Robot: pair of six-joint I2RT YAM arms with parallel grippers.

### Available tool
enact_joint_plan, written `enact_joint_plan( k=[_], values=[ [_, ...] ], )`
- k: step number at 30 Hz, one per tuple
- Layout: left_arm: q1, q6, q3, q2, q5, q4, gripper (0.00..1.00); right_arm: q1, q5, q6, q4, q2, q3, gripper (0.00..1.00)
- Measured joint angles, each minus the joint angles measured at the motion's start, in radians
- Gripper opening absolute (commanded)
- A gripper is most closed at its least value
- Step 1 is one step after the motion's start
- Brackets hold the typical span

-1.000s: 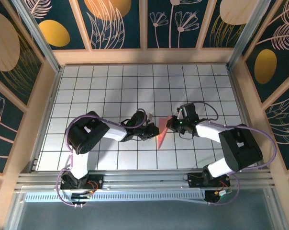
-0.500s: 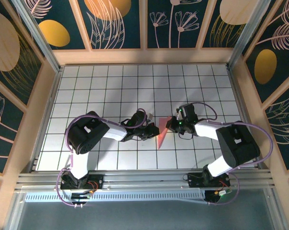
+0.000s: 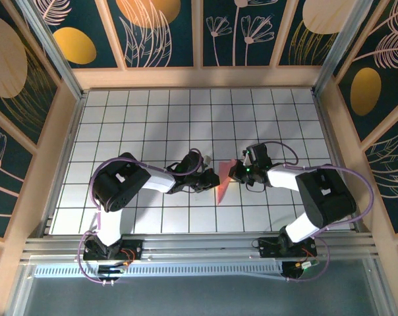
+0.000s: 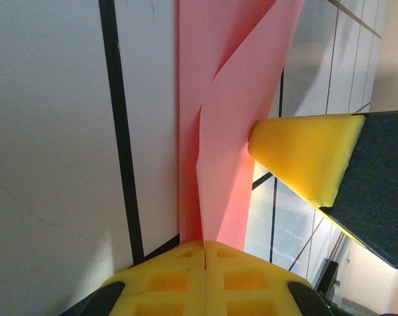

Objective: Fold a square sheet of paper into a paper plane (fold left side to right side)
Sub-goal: Fold the wing for the fifth time at the center of the table.

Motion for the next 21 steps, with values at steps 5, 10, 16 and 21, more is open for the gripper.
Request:
enact_joint_plan(
  k=[5, 10, 16, 21],
  values=[
    [0.0, 0.002, 0.001, 0.002, 0.003, 0.0, 0.0, 0.0, 0.003, 0.0, -0.003, 0.005, 0.0, 0.02],
    [0.0, 0.007, 0.003, 0.002, 0.004, -0.004, 0.03, 0.0, 0.005, -0.001, -0.003, 0.007, 0.0, 0.0],
    [-0.001, 0.024, 0.003, -0.013, -0.014, -0.022, 0.12, 0.0, 0.001, -0.01, -0.002, 0.014, 0.0, 0.0],
    [0.006, 0.068, 0.003, -0.077, -0.095, -0.134, 0.21, 0.0, -0.003, -0.026, 0.002, 0.017, 0.0, 0.0]
  ],
)
